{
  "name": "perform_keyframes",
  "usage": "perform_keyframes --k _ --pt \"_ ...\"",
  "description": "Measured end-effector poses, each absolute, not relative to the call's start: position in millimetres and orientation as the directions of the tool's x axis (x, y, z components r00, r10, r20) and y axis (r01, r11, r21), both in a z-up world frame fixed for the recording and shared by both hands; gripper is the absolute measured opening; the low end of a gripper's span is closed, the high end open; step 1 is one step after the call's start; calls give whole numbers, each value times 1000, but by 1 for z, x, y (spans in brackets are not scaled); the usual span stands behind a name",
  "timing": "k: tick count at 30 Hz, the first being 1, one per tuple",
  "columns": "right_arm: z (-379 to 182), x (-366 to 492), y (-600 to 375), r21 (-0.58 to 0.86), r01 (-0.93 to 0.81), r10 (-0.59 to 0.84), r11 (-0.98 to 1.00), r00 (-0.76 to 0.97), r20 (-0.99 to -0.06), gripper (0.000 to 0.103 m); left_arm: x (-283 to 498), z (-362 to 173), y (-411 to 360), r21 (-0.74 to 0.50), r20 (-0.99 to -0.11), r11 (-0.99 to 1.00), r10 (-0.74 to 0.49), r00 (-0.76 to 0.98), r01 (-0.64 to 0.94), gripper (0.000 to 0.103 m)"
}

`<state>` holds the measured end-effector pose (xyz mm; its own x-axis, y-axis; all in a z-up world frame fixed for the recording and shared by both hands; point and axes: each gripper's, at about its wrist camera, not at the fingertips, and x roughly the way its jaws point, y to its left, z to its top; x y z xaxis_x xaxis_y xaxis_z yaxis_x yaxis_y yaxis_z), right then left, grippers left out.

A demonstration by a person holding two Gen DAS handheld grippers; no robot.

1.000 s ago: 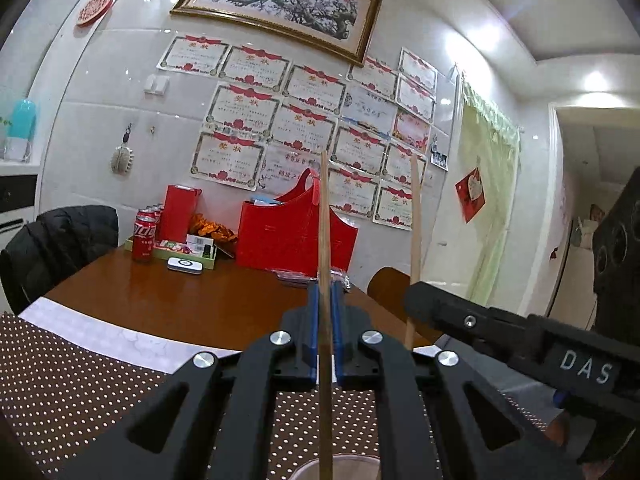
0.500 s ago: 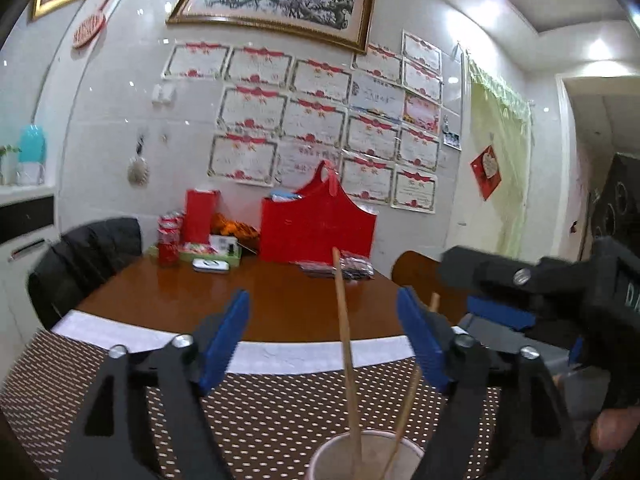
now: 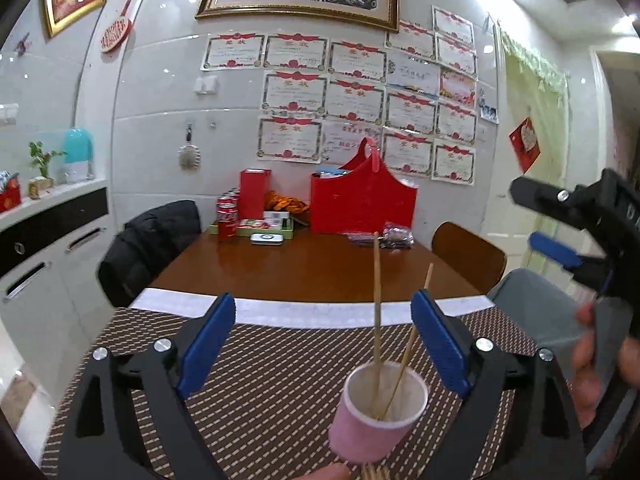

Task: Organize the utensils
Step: 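Open both tools and move them back down to the chopstick pile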

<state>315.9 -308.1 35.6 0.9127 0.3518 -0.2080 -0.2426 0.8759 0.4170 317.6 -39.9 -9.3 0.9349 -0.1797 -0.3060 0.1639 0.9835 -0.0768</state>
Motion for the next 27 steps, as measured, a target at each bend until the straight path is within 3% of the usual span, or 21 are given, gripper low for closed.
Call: perform_keyframes --k 12,19,27 --pt "52 200 -289 252 -198 273 947 910 -311 97 230 10 -20 -46 -316 987 -161 935 154 88" --pt "51 150 -293 243 -195 267 950 912 -311 97 175 8 -13 -19 -311 988 -149 939 150 88" --pt "38 135 -295 258 -200 282 945 898 -337 97 153 -12 -12 18 -372 989 -128 919 145 88"
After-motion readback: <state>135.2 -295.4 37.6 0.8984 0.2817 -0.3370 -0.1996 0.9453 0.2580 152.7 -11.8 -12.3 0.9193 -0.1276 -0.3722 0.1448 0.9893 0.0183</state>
